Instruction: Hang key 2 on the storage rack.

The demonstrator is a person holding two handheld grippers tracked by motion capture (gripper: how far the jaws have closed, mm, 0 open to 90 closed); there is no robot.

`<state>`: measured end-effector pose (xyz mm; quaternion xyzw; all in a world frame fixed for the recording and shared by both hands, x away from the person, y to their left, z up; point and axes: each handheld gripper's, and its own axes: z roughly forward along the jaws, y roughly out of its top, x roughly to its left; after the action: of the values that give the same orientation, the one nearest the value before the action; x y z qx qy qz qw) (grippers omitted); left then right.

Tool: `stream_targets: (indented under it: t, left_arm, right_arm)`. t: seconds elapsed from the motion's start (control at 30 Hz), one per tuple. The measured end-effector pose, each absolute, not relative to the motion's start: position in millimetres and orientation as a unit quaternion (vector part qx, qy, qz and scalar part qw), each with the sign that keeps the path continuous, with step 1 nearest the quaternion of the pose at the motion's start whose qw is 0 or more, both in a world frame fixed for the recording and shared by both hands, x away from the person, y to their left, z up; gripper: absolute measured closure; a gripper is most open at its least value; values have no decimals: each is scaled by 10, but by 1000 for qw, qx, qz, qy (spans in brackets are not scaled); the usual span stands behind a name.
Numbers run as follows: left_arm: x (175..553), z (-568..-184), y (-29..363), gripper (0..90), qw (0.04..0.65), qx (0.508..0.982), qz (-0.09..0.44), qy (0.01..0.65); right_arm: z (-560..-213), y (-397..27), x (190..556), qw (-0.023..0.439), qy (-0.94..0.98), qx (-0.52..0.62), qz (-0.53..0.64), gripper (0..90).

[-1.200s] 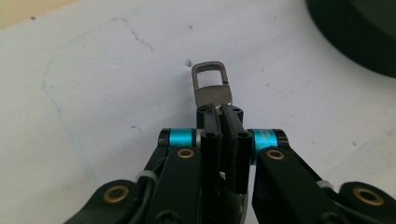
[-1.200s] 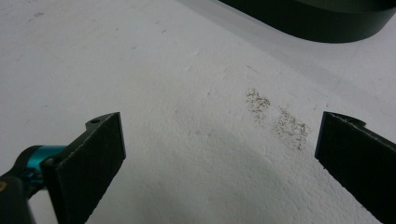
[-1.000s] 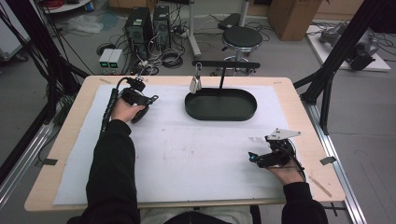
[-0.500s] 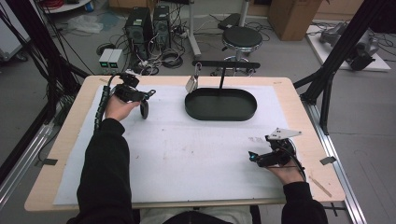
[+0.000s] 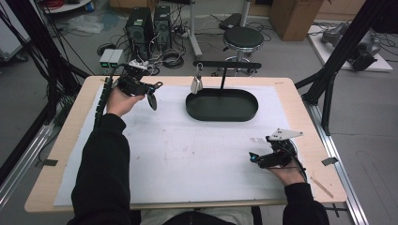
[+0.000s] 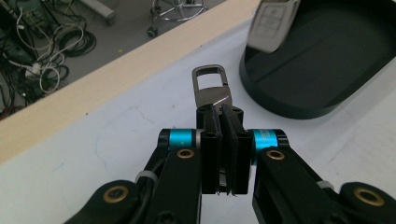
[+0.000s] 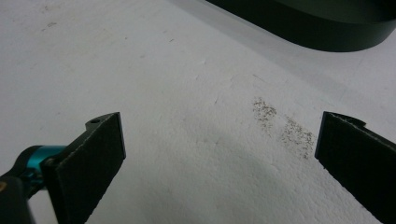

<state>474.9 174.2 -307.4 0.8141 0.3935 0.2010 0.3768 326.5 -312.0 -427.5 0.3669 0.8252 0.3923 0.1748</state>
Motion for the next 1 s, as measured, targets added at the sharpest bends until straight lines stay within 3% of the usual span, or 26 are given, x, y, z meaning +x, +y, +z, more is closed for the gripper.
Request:
stream_targets:
  t: [1.0]
  left_arm:
    - [4687, -2522, 1144, 858, 408, 825, 224, 321]
  right_arm:
    - [-4275, -3112, 3265, 176, 825, 366, 394, 10]
